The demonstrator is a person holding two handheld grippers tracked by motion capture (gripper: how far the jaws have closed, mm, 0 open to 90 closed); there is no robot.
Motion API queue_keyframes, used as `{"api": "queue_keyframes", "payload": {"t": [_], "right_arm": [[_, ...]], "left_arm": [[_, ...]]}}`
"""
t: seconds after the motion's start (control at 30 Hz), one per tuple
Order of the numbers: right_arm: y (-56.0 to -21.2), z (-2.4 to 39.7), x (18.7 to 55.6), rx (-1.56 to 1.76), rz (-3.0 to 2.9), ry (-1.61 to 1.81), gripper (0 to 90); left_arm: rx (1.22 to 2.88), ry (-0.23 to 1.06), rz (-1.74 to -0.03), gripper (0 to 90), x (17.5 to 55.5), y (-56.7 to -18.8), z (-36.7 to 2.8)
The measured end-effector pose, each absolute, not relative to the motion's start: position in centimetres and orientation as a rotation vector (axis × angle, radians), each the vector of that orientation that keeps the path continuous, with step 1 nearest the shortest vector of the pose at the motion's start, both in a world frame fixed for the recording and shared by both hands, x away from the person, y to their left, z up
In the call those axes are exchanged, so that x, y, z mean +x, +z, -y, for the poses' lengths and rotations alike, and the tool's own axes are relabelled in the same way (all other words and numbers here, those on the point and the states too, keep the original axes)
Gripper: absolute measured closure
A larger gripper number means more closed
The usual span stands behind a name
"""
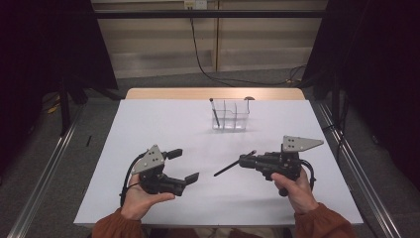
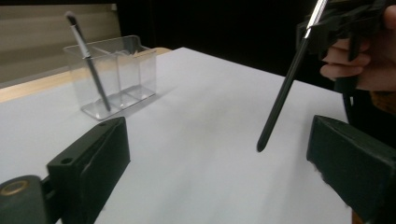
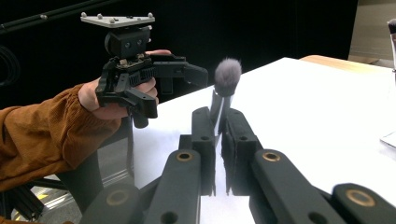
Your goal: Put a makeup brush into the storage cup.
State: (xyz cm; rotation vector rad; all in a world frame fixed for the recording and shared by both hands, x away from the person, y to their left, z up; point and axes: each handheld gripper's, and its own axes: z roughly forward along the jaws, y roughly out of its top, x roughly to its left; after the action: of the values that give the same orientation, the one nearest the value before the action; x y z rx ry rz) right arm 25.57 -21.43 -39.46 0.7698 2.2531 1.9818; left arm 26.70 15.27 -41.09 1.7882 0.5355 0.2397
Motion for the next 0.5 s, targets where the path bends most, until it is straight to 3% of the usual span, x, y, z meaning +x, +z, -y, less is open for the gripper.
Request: {"api": "queue_keyframes", "payload": {"t": [0.5], "right_arm": [[-38.8, 22.0, 25.9, 0.821, -2.226, 1.916, 83.9]], "left_arm": [[1.75, 0.348, -0.608, 2.8, 26.8, -41.2, -18.6]]}}
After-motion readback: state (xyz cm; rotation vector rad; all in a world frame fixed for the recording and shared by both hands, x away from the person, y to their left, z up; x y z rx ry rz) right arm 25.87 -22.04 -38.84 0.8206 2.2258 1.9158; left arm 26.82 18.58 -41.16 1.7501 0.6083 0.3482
